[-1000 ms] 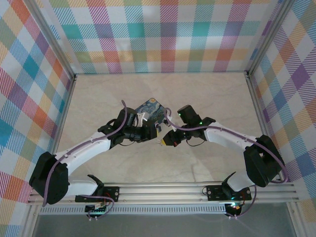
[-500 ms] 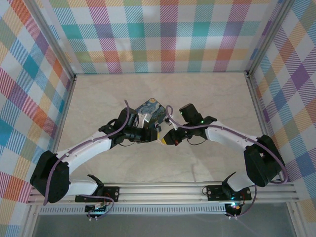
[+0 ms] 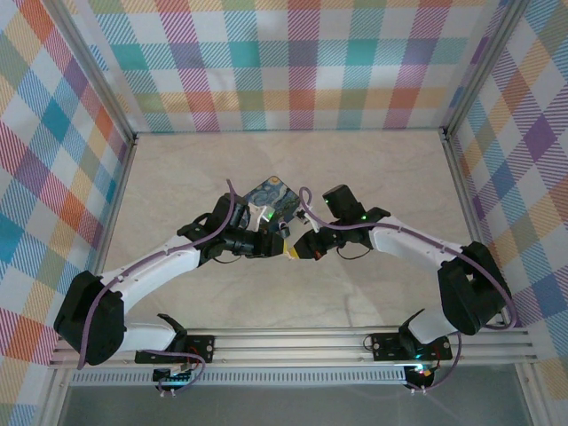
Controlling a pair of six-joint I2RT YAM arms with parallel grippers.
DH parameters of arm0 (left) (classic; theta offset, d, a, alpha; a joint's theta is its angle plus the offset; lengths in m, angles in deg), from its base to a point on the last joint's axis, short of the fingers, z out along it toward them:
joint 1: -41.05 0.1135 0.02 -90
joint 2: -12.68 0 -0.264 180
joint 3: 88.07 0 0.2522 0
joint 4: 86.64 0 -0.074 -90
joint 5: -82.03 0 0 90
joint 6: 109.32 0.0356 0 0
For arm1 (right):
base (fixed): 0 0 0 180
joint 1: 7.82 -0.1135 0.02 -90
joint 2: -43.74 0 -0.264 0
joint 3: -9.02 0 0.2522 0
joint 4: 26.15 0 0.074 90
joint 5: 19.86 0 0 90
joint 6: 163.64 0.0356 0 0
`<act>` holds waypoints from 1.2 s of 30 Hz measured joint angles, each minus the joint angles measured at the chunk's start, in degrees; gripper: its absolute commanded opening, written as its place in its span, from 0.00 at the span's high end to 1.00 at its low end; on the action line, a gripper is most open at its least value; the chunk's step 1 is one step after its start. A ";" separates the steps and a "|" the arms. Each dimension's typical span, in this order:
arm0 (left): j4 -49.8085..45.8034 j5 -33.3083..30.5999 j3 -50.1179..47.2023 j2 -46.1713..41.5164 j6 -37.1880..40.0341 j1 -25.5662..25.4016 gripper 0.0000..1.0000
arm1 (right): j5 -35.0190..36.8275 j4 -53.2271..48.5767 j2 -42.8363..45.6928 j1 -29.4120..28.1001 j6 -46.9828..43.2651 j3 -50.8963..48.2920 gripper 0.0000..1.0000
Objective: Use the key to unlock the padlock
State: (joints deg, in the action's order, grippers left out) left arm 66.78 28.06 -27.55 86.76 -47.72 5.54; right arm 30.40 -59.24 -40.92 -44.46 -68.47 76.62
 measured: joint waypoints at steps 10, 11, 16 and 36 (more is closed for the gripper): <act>-0.35 0.98 0.00 0.00 1.29 0.00 0.77 | -0.50 -0.02 -0.57 0.00 0.00 0.72 1.00; -0.55 0.96 0.00 0.00 1.38 0.00 0.78 | -0.70 -0.07 -0.79 0.00 0.00 0.81 1.00; -1.01 0.33 0.00 0.00 1.90 0.00 0.86 | -1.55 -0.33 -1.42 0.09 0.00 1.05 1.00; -1.70 0.79 0.33 0.44 2.54 -0.20 1.00 | 0.31 -0.96 1.22 2.47 0.15 -0.35 0.54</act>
State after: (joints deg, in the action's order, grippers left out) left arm 65.08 28.84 -27.22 87.20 -45.19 5.34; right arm 30.70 -60.20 -39.69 -41.99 -68.31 76.27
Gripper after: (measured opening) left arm 0.049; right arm 0.439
